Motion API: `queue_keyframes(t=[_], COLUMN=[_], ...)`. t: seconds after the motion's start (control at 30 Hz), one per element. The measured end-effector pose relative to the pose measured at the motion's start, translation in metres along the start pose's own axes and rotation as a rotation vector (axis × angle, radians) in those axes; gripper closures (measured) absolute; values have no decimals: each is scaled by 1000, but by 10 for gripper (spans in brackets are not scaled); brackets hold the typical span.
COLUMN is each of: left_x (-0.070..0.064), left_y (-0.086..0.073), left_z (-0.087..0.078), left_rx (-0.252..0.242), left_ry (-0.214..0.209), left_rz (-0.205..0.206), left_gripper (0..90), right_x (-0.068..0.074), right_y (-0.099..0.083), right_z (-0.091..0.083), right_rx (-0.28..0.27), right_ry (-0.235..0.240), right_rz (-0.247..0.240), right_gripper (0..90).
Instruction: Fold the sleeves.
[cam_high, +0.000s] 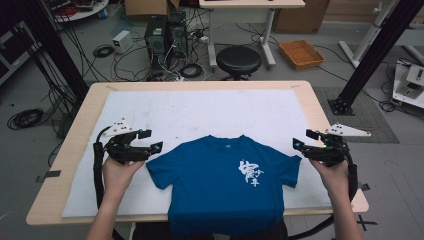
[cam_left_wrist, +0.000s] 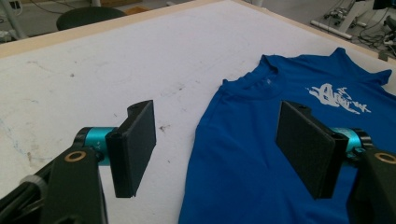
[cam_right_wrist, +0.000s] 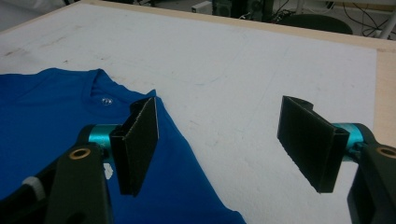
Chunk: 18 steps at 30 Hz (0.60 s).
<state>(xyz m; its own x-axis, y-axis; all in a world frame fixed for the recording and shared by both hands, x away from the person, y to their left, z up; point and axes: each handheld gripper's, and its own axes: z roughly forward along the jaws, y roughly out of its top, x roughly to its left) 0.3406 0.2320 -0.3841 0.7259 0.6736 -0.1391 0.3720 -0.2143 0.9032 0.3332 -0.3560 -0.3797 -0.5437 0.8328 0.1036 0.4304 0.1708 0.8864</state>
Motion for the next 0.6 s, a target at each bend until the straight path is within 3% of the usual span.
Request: queue_keyframes(t=[0.6], left_x=[6], left_y=[-7], left_z=[0], left_rx=[32], left_ry=[-2], left_rz=[-5], left_gripper=[292], right_x=[-3], right_y=[0], right_z=[0], right_rx=[3], right_ry=[-7], right_rz=[8], right_gripper=[289])
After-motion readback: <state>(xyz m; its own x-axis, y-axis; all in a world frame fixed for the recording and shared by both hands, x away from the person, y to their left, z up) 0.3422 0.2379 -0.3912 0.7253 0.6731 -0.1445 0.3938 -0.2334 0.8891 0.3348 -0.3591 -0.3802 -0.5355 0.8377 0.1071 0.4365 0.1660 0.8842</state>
